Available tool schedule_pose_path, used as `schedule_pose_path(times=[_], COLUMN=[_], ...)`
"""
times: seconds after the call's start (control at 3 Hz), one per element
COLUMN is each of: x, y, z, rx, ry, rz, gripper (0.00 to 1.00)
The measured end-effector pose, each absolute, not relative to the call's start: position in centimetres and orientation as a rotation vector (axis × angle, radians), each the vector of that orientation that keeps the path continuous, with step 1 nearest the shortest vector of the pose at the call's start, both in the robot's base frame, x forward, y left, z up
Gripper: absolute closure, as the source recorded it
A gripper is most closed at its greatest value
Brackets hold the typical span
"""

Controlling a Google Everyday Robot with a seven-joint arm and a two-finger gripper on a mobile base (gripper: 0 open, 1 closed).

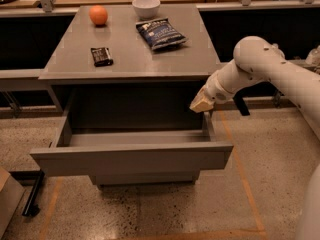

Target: Close top drawer

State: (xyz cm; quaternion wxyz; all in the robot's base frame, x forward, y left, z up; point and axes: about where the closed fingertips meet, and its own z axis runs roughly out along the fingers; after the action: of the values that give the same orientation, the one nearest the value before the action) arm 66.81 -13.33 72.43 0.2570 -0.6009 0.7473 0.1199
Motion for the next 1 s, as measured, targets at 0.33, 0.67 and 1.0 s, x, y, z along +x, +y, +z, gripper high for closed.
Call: schedule_pose_path(times=[0.33, 0.67, 1.0], x=[65.8, 63.8, 60.1], y=[-14.1, -15.3, -17.1], z=[72.9, 74.1, 75.7], rx=[-1.617, -1.589, -1.546], ry=[2.062, 2.114, 2.190], rz=[0.308, 0.279, 0.261], gripper=[1.00, 1.00, 1.00])
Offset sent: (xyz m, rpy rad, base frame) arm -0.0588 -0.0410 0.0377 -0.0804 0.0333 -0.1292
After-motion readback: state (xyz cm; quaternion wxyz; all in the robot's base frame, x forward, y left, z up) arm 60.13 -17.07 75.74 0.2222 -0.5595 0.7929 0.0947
